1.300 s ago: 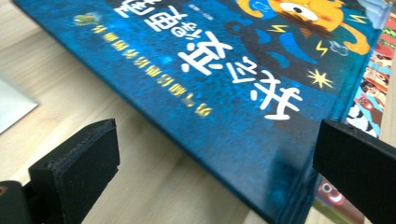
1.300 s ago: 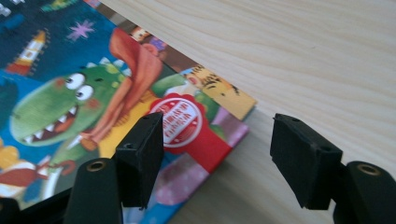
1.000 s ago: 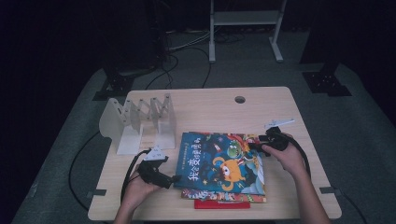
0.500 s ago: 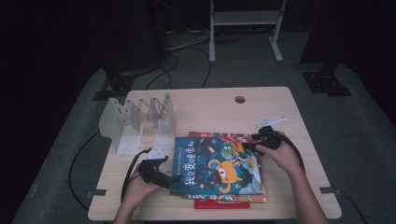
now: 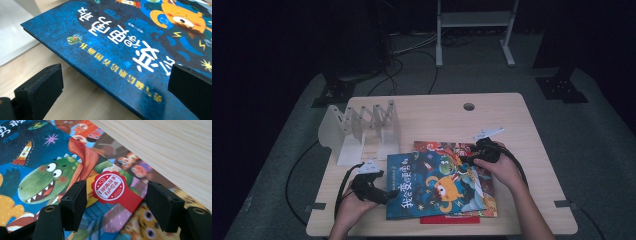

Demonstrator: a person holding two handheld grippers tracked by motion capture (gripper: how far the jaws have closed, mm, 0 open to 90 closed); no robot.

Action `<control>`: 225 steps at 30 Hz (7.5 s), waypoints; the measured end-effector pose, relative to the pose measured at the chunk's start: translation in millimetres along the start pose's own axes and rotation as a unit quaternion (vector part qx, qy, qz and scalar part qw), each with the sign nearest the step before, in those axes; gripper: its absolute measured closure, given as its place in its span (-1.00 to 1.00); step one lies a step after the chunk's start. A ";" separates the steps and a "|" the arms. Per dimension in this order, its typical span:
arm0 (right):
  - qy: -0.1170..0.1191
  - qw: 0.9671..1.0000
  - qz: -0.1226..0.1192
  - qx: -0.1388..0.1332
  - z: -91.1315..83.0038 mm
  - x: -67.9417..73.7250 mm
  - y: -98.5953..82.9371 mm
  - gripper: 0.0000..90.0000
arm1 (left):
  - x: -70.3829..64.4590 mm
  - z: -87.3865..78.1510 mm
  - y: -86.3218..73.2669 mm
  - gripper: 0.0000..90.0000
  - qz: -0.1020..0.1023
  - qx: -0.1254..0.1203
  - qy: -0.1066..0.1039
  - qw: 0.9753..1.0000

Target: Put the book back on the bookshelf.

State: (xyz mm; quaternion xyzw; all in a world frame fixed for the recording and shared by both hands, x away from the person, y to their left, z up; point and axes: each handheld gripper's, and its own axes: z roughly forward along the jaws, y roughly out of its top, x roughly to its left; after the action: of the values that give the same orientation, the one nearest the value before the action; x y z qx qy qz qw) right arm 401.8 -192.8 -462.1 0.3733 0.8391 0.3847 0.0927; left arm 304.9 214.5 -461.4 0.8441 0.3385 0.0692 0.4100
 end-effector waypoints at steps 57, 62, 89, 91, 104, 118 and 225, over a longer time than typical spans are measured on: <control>0.055 0.991 -0.124 0.016 -38.1 31.7 -46.7 -0.29 | -9.1 -34.8 9.6 -1.00 -0.035 -0.039 -0.038 0.998; 0.053 0.990 -0.131 0.016 -38.0 33.9 -47.3 -0.29 | -15.5 -46.1 23.1 -1.00 -0.020 -0.048 -0.034 0.998; 0.063 0.987 -0.144 0.027 -38.0 62.3 -49.7 -0.30 | -17.0 -74.0 91.7 -0.26 -0.003 -0.009 -0.050 0.999; 0.061 0.988 -0.141 0.029 -38.2 63.4 -49.3 -0.30 | -13.6 -74.5 97.8 -0.19 -0.004 -0.011 -0.068 0.998; 0.069 0.988 -0.138 0.023 -31.7 73.7 -44.5 -0.18 | 8.0 -75.7 151.0 0.20 -0.007 0.023 -0.101 0.995; 0.084 0.987 -0.135 0.023 -17.2 91.9 -32.0 -0.19 | 8.3 -72.5 220.0 0.42 0.038 0.078 -0.094 0.992; -0.201 0.973 0.110 -0.036 -49.6 -64.2 -92.8 -0.48 | 96.8 -259.5 138.5 0.83 -0.095 0.081 0.148 0.981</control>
State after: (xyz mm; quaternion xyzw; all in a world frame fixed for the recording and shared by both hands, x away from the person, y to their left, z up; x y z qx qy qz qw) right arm 373.5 -305.7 -502.8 0.5297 0.7423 0.3398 0.2301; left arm 347.6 382.5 -204.9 0.8190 0.4783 0.1269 0.2905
